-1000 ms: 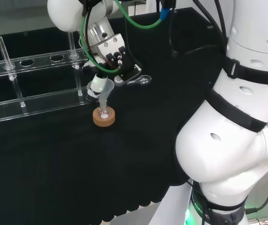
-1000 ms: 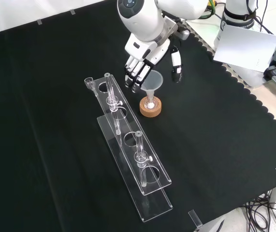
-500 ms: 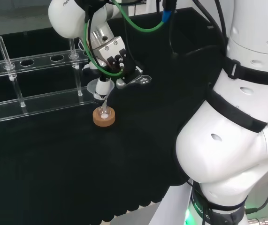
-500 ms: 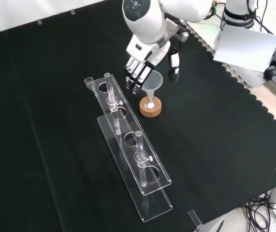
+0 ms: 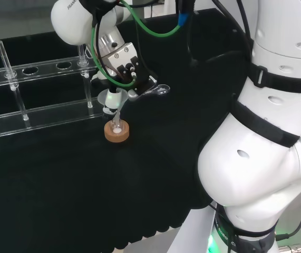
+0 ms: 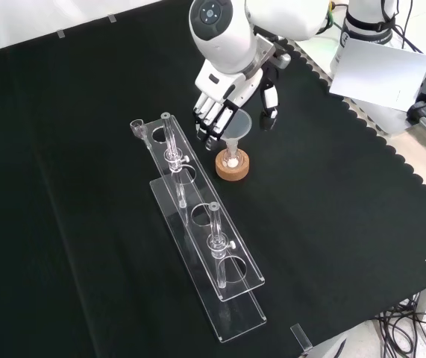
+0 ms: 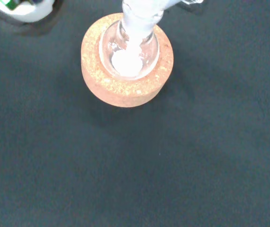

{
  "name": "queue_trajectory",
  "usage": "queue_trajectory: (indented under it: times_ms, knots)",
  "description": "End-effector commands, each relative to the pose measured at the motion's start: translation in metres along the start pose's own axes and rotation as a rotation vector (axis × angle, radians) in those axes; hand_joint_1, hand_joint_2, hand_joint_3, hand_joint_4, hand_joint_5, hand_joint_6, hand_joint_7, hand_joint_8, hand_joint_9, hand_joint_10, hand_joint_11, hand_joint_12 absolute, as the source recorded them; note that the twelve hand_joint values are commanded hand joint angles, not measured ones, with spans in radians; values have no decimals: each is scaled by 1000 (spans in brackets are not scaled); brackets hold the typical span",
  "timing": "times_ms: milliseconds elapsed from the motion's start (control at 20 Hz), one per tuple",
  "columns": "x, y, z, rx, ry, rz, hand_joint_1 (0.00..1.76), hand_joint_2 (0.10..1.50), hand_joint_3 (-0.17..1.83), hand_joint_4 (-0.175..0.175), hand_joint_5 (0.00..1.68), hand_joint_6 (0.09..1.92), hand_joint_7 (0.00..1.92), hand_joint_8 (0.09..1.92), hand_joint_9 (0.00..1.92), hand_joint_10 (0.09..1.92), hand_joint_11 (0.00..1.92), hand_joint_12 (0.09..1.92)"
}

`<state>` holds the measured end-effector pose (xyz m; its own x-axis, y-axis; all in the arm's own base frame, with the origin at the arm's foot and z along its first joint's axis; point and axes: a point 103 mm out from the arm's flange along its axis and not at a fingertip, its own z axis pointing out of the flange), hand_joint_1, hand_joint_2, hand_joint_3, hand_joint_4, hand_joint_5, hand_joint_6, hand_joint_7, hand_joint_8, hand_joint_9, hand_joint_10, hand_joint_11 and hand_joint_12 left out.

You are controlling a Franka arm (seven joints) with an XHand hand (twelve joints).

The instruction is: Remove the funnel from the round-bottom flask.

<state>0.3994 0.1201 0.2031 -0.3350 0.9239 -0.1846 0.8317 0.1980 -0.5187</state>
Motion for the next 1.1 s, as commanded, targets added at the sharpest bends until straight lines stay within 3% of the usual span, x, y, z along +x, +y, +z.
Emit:
queue_trajectory:
  times_ms: [50, 300, 550, 900, 1000, 1100]
  knots:
    - [6, 5, 0, 8, 7, 19, 776, 564, 486, 72, 195, 87, 0, 509, 168, 866, 267, 1528]
    - [5, 6, 2, 3, -3, 13, 774, 568, 507, 66, 240, 87, 21, 567, 265, 814, 270, 1518]
    - [-15, 6, 16, -7, 5, 19, 777, 573, 532, 55, 304, 87, 88, 612, 454, 699, 331, 1475]
    - [-21, 7, 20, 3, 1, 26, 779, 581, 537, 51, 333, 87, 108, 619, 457, 675, 340, 1467]
    - [-22, 6, 20, -9, -2, 27, 777, 582, 538, 50, 335, 87, 109, 619, 455, 674, 338, 1464]
    - [-25, 3, 20, -67, -16, 33, 777, 590, 543, 41, 369, 87, 165, 630, 513, 648, 351, 1440]
